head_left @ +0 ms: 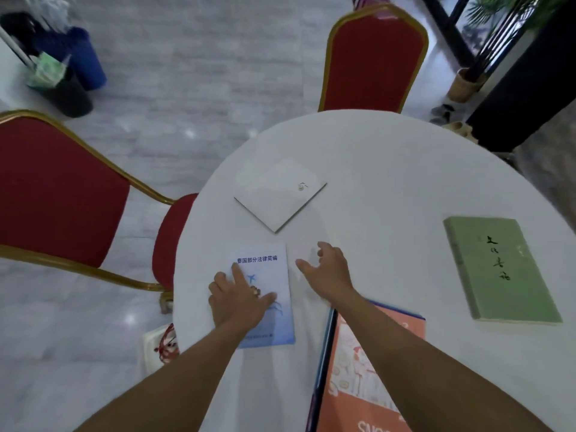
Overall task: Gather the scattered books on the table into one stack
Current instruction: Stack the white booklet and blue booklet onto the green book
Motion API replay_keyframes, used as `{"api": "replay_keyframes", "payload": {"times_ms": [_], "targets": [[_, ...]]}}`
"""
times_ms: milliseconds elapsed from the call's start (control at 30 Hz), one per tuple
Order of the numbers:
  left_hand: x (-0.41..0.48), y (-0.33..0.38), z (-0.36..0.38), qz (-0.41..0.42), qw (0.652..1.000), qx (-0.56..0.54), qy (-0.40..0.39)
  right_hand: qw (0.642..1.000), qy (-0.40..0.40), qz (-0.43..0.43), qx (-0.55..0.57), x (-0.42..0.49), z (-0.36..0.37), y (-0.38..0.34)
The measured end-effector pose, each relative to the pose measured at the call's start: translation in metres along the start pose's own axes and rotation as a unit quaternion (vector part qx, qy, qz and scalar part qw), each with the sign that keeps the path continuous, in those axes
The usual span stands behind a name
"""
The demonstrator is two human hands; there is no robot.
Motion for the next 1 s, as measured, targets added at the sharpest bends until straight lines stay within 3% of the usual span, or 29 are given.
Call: {"api": "replay_keyframes", "payload": {"times_ms": [233, 633, 1000], "targets": [[0.046, 0.004, -0.016, 0.036, 0.998, -0.054, 0.013, 0.999, 0.000, 0.032, 0.037, 0.058, 0.028, -0.056], [0.072, -0.003, -0.012, -0.012, 0.994, -0.106, -0.019, 0.968, 0.063, 0.241, -0.031, 0.105, 0.037, -0.093], [0.073, -0.002, -0.012, -0.021, 0.995, -0.097, -0.028, 0.968, -0.010, 0.248, 0.034, 0.118, 0.037, -0.083]]}}
Point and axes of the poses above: each hand's wrist, its own x-axis towards the middle knuckle, its own z-axis out of the palm, y = z × x, the point moved 6 cm from there along x, towards the middle knuckle, and after that the axes turned 13 degrees about -x, right-handed, at the moved point
